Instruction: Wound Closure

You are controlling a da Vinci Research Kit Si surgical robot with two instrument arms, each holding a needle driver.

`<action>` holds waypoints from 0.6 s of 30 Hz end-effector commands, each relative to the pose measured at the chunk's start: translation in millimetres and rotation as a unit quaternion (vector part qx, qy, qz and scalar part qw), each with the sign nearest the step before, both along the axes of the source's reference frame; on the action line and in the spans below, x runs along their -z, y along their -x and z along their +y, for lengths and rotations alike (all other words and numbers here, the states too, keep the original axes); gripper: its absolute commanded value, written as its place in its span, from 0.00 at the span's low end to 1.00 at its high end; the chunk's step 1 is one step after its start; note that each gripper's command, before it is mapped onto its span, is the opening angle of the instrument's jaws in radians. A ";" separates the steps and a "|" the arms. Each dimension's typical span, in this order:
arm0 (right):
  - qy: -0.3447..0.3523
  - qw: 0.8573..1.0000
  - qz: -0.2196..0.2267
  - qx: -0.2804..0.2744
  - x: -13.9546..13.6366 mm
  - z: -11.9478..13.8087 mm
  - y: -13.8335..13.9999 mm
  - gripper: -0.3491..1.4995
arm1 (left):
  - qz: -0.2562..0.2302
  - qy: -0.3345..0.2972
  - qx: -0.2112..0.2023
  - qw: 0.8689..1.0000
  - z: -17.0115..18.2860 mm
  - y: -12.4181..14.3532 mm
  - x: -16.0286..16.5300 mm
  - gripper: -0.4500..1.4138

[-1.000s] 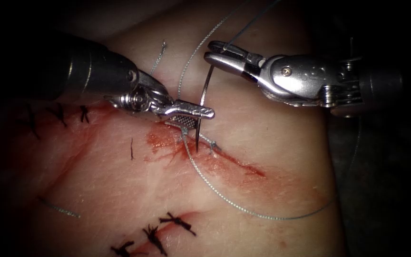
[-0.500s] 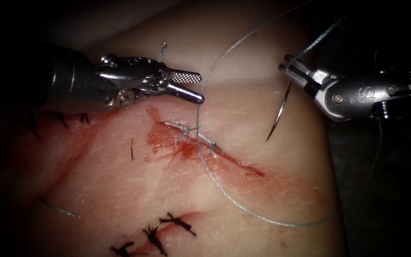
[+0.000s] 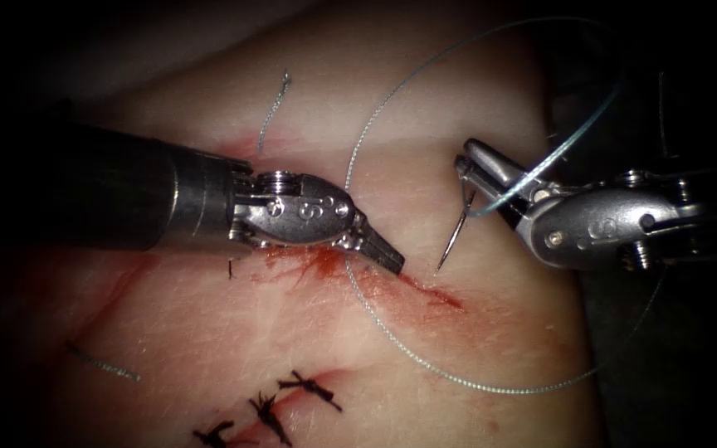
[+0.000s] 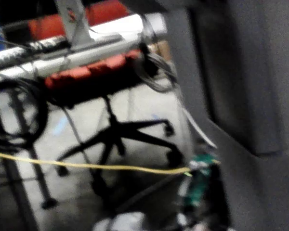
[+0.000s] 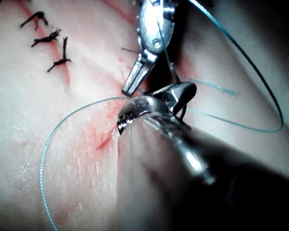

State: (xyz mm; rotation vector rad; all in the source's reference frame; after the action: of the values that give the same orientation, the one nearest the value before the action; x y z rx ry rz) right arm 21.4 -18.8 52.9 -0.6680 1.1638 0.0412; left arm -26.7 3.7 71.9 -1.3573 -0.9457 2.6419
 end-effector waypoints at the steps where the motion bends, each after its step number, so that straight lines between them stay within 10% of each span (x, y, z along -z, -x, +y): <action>1: 0.004 1.000 -0.003 0.006 -0.6 0.2 -0.9 0.00 | 0.000 0.007 -0.010 1.000 -0.8 0.5 -1.2 0.00; 18: 0.038 0.999 0.001 0.020 -0.9 -0.6 -1.2 0.00 | 0.110 0.002 0.041 0.993 -5.2 3.3 -3.4 0.00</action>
State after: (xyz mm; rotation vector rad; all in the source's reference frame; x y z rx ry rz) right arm 21.8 -19.2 53.5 -0.7125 1.1836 -0.0361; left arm -29.7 -1.3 74.5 -1.0562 -0.8381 2.6586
